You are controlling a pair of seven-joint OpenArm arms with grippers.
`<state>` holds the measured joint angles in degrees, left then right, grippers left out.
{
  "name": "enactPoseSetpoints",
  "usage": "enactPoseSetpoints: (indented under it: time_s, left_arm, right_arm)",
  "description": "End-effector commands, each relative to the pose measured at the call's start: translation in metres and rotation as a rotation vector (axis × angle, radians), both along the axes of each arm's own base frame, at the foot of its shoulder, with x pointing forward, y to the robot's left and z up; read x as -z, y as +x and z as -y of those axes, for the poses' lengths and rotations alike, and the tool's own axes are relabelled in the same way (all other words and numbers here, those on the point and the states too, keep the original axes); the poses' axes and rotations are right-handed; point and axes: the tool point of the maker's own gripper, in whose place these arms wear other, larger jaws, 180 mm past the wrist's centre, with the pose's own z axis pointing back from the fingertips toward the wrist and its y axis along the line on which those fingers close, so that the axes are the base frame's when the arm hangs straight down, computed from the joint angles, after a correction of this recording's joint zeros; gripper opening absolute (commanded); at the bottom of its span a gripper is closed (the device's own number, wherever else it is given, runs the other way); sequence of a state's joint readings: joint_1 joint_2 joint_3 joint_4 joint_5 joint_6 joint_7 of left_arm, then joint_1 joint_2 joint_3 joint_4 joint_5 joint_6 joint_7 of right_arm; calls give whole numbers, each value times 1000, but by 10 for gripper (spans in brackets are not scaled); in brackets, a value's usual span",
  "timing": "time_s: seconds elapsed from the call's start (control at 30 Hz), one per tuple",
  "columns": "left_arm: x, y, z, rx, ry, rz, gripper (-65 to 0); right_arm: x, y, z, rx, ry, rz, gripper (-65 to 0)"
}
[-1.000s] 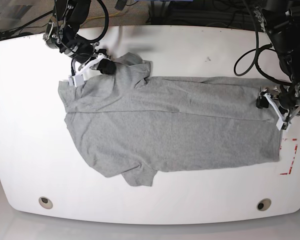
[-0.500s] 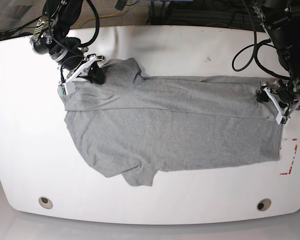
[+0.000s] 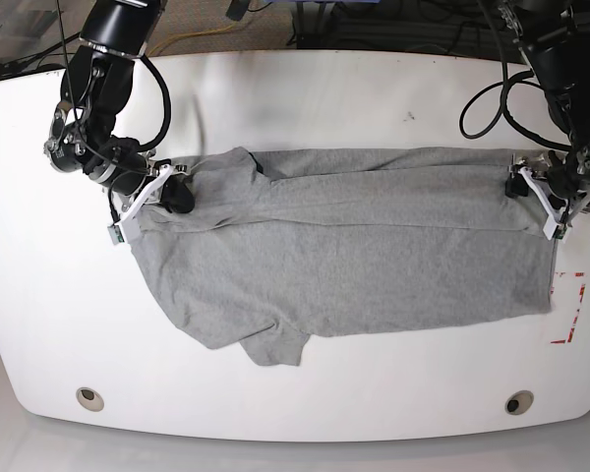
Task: Fold the T-shirt properly
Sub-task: 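Lay the folded edge down and regrasp the shirt with both grippers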
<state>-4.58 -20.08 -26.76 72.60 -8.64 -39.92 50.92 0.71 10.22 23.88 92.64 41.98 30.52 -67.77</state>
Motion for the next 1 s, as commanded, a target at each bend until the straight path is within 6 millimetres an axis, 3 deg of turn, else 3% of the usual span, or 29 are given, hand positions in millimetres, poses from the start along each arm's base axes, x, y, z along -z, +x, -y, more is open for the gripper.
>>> enactPoseSetpoints:
  time_s: [0.0, 0.17, 0.37, 0.47, 0.6, 0.7, 0.77, 0.97]
  left_arm:
    - [-3, -5, -13, -1, 53, -32, -126]
    - [1, -12, -14, -3, 53, -47, -126]
    - [1, -12, -14, -3, 53, -47, -126]
    - [1, -11, -14, -2, 52, -45, -126]
    - [1, -11, -13, -2, 50, -44, -126]
    - [-1, -10, -13, -1, 49, -38, -126]
    - [-7, -6, -13, 6, 61, -20, -126]
    - [-41, 9, -8, 45, 124, 76, -126]
  right_arm:
    - [-17, 22, 12, 10, -5, 61, -650]
    - [-8, 40, 39, 42, -7, 12, -650]
    - [-5, 39, 74, 77, -51, -25, -426]
    - [-2, 31, 90, 90, -82, -44, -349]
    - [-10, 15, 114, 140, -123, -26, -338]
    - [-18, 1, 120, 155, -158, 2, -335]
    - [-20, -3, 113, 144, -164, 14, -333]
    - [-13, -8, 100, 143, -140, 5, -333]
